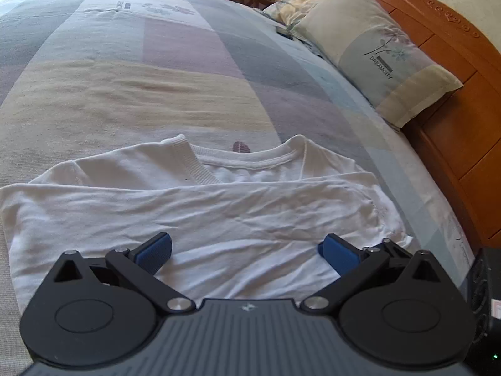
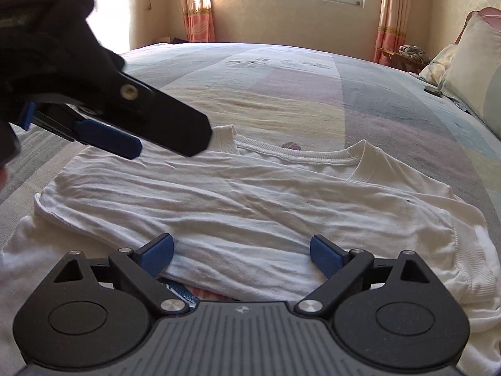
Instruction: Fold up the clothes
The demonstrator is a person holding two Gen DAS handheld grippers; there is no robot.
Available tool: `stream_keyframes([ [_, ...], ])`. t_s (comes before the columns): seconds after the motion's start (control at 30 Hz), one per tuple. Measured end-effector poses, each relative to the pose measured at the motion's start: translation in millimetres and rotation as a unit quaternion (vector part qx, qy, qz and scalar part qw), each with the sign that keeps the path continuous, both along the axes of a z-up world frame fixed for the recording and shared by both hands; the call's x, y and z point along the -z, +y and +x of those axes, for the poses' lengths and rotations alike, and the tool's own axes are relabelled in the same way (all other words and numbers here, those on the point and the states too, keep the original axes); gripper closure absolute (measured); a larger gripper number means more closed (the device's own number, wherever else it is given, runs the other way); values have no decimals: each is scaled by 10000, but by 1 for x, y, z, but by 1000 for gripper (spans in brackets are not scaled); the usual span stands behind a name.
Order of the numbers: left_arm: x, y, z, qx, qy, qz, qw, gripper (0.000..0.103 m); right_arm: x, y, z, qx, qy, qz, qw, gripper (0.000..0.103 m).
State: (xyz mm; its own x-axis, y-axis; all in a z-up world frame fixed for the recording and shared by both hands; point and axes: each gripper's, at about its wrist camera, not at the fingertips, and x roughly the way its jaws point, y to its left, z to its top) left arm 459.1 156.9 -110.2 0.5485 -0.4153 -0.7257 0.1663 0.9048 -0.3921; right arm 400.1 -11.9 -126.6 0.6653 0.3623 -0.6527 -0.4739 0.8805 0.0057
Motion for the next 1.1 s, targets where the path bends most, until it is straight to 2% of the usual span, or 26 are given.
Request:
stream_keyframes([
  [0.13, 6, 9, 16, -275, 51, -290, 9992, 1, 2, -5, -10, -20, 13, -9, 10000, 4],
  [0.23, -2, 7, 18, -291, 121, -129, 9994, 1, 1, -10, -19, -186, 62, -71, 9998, 1],
  [0.27, -9, 5, 15, -297, 73, 11, 9995, 1, -3, -13, -20, -230, 111, -49, 9997, 1],
  [0.3, -16, 2, 9, -208, 2, -19, 9998, 1, -6, -16, -21, -273, 161, -27, 9995, 1],
  [0.33, -22, -1, 4, -90, -69, -109, 9999, 1, -11, -22, -21, -288, 161, 101, 9994, 1],
  [0.43, -28, -19, 1, 388, -22, -708, 9967, 1, -22, -44, -16, -62, -147, 211, 9996, 1],
  [0.5, -25, -39, 7, 691, 62, -984, 9927, 1, -20, -57, -6, 120, -72, 243, 9996, 1],
  [0.57, -12, -55, 18, 711, 156, -832, 9939, 1, -17, -69, 5, 304, 55, 272, 9992, 1],
  [0.63, 5, -60, 28, 519, 300, -536, 9968, 1, -10, -83, 12, 482, 358, 430, 9973, 1],
  [0.7, 7, -57, 27, 447, 212, -614, 9969, 1, -10, -96, 6, 501, 411, 573, 9963, 1],
  [0.73, 4, -56, 25, 431, 260, -586, 9970, 1, -11, -101, 2, 491, 414, 631, 9959, 1],
  [0.87, -22, -58, 2, 400, 216, 150, 9989, 1, -25, -117, -18, 385, 476, 729, 9955, 0],
  [0.97, -45, -55, -27, 454, 130, 355, 9983, 1, -34, -130, -37, 381, 666, 881, 9931, 0],
  [1.1, -79, -52, -77, 508, -68, 682, 9964, 1, -52, -148, -77, 442, 672, 1007, 9917, 0],
])
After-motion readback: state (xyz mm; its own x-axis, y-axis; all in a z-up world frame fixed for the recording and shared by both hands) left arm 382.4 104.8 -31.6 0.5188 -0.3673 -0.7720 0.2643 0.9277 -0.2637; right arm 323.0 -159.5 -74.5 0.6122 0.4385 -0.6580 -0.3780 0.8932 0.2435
